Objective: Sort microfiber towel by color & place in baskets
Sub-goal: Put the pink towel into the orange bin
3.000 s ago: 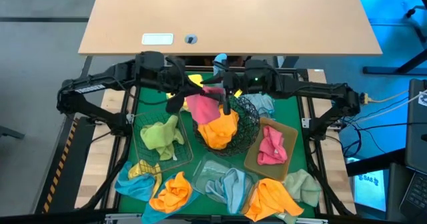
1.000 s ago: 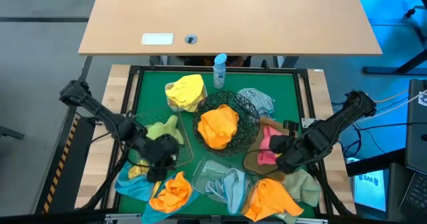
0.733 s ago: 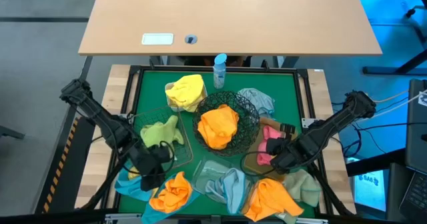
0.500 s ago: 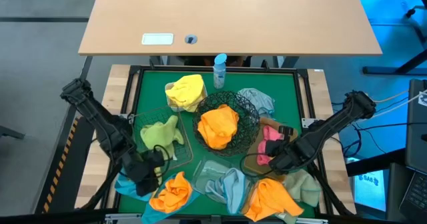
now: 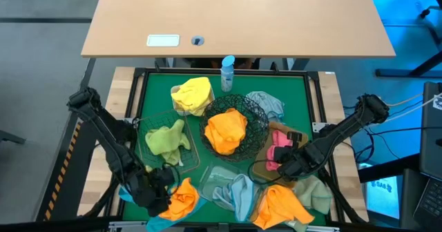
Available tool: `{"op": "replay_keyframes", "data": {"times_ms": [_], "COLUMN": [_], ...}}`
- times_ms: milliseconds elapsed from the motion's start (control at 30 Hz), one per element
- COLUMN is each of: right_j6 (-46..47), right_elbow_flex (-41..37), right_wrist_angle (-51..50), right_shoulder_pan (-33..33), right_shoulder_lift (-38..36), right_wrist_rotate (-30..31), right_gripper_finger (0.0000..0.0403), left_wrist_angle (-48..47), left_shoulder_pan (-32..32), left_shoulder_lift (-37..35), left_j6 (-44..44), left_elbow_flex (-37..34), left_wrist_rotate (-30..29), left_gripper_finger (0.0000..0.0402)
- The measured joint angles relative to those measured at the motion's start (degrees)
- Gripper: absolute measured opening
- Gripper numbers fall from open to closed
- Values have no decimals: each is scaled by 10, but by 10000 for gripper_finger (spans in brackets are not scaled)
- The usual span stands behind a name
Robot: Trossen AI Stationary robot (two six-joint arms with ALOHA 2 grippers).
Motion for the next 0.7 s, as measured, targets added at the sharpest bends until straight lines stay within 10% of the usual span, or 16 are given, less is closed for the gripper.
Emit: {"op": "replay_keyframes", "data": {"times_ms": [700], "right_j6": [-1], "right_elbow_flex": [0], "right_wrist_angle": [0], "right_shoulder_pan": [0], "right_shoulder_lift": [0], "right_wrist_rotate": [-1], "right_gripper_finger": [261], "left_wrist_angle": [35], "left_shoulder_pan": [20], "left_shoulder_lift": [81], "left_j6": [-4], "left_elbow_flex": [0], "left_wrist_rotate": [108], "left_gripper_finger": [94]}}
